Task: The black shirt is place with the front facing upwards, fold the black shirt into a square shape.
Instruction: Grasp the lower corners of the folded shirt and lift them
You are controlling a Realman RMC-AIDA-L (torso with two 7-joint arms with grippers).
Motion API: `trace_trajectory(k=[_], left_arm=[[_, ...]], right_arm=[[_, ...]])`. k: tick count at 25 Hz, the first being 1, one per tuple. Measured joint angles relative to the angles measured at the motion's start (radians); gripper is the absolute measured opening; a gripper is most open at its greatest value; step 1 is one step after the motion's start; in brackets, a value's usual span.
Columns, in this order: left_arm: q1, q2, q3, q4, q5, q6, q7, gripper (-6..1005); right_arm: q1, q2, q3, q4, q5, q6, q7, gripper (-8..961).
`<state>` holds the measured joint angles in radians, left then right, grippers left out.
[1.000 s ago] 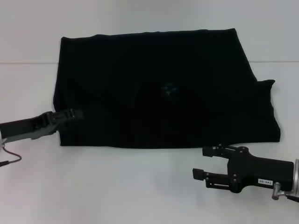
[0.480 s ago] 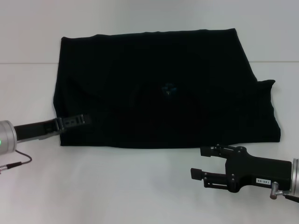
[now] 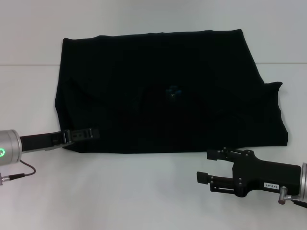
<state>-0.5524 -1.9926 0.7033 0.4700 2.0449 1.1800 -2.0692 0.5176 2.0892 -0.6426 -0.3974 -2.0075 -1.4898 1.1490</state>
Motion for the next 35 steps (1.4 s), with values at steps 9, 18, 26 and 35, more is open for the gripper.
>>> trace_trajectory(k=[9,18,26,35], left_arm=[[0.000,-0.004,0.007,0.000,0.031,-0.030,0.001,795],[0.003,-0.005,-0.003,0.002,0.032,-0.039,0.004,298],[-0.002,-0.002,-0.003,0.004,0.032,-0.039,0.005,121],[0.000,0.004,-0.007,0.004,0.020,-0.036,0.006,40]], right_arm=[[-0.006,0.000,0.006,0.000,0.003,-0.011,0.005,805],[-0.006,0.000,0.009,-0.004,0.003,-0.014,0.034,805],[-0.006,-0.010,0.032,-0.021,0.004,0.001,0.115,804],[-0.005,-0.053,0.019,-0.316,-0.125,0.035,0.713,803]])
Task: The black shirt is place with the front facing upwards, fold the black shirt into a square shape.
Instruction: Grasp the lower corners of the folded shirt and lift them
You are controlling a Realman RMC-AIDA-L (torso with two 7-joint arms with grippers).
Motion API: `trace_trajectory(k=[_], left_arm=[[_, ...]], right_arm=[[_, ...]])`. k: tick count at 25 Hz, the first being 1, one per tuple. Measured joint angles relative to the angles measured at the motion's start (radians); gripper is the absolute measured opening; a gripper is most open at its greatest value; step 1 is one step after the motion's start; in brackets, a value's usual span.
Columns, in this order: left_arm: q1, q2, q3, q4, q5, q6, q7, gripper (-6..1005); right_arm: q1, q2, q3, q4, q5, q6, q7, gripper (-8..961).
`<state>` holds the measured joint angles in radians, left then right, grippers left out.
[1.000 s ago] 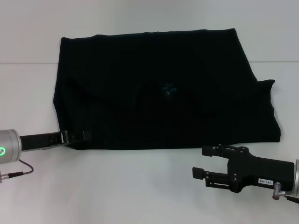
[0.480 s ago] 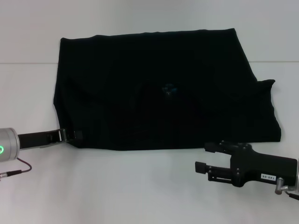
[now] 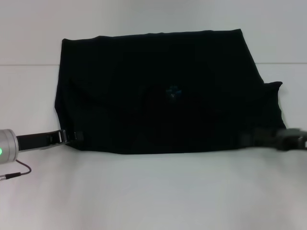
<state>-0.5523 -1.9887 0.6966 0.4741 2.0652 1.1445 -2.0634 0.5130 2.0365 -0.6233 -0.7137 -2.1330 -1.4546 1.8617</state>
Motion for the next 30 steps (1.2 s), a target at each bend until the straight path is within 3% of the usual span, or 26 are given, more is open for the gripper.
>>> trace_trajectory(k=[7,8,13,16,23,30], left_arm=[[0.001,0.002,-0.002,0.000,-0.001,0.003,0.004,33],[0.001,0.002,-0.002,0.000,-0.001,0.004,0.006,33],[0.001,0.002,-0.002,0.000,-0.001,0.007,0.008,32],[0.001,0.002,-0.001,0.000,-0.001,0.008,0.009,32],[-0.002,0.002,0.001,0.000,-0.001,0.011,0.009,33],[-0.005,0.000,0.000,0.000,-0.001,0.012,0.009,33]], right_arm=[[0.068,-0.077,0.014,-0.264,-0.241,-0.131,0.566,802],[0.097,-0.087,0.030,-0.313,-0.335,-0.148,0.660,802],[0.174,-0.081,0.064,-0.345,-0.551,-0.106,0.715,802],[0.192,-0.076,0.050,-0.307,-0.585,-0.066,0.717,802],[0.257,-0.090,0.020,-0.070,-0.589,0.070,0.699,801],[0.282,-0.081,-0.011,0.033,-0.590,0.165,0.680,802]])
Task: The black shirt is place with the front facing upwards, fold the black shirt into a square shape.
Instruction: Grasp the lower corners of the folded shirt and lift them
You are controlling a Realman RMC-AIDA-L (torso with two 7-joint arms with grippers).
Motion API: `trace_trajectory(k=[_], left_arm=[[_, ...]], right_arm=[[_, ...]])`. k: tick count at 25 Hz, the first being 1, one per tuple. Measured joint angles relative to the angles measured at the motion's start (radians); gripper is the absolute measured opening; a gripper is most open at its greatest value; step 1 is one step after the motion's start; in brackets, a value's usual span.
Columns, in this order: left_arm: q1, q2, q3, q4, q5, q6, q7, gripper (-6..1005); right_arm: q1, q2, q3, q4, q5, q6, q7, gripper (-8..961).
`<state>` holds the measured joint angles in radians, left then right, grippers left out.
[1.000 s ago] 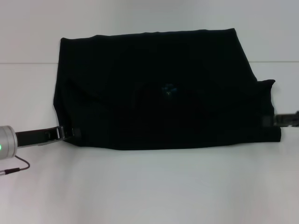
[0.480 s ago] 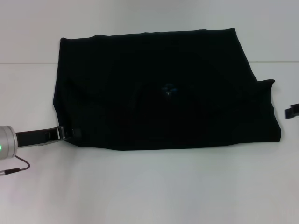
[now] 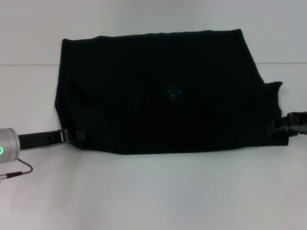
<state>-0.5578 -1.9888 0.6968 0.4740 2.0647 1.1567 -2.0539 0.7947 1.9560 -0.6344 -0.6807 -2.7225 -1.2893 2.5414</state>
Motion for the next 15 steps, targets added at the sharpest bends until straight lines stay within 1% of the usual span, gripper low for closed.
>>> trace_trajectory(k=[4,8,14,15], left_arm=[[0.000,-0.001,-0.002,0.000,0.000,0.000,0.000,32],[-0.001,-0.002,-0.002,0.000,0.000,0.000,0.000,32],[-0.002,-0.004,-0.002,0.000,0.000,-0.001,0.001,32],[-0.002,-0.004,-0.002,0.000,0.000,-0.001,0.002,32]], right_arm=[[0.005,0.007,-0.011,0.038,0.000,0.039,-0.005,797],[0.010,0.016,-0.012,0.046,0.002,0.053,-0.010,791],[0.014,0.027,-0.016,0.035,0.002,0.057,-0.026,719],[0.014,0.027,-0.018,0.035,0.002,0.058,-0.029,672]])
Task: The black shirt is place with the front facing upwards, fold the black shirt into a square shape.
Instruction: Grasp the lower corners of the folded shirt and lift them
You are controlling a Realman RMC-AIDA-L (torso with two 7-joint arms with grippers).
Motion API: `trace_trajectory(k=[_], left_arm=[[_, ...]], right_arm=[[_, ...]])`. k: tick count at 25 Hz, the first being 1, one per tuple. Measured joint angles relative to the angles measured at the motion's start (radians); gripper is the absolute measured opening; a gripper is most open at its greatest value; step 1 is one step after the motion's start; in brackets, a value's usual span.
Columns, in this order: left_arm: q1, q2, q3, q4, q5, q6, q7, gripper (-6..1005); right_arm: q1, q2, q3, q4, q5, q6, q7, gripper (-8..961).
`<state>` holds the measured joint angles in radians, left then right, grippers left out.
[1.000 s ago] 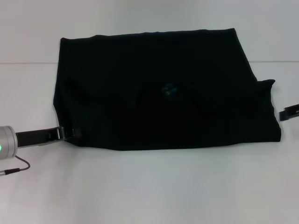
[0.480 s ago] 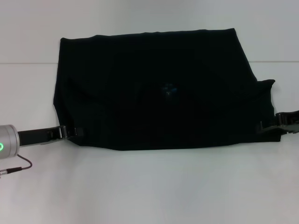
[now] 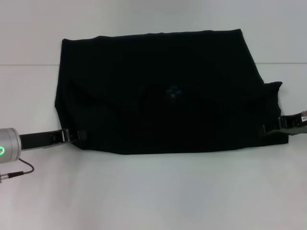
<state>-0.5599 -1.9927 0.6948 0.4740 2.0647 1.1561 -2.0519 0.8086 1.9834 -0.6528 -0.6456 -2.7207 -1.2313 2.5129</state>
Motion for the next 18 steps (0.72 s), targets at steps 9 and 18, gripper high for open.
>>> trace_trajectory(k=[9,18], left_arm=[[-0.001,0.000,0.000,0.000,0.000,-0.001,0.001,33],[-0.010,0.016,0.000,-0.004,0.001,0.039,-0.020,32]], right_arm=[[-0.001,-0.001,-0.004,-0.002,0.000,0.002,0.003,373],[0.002,-0.016,-0.003,-0.012,-0.001,-0.047,-0.007,153]])
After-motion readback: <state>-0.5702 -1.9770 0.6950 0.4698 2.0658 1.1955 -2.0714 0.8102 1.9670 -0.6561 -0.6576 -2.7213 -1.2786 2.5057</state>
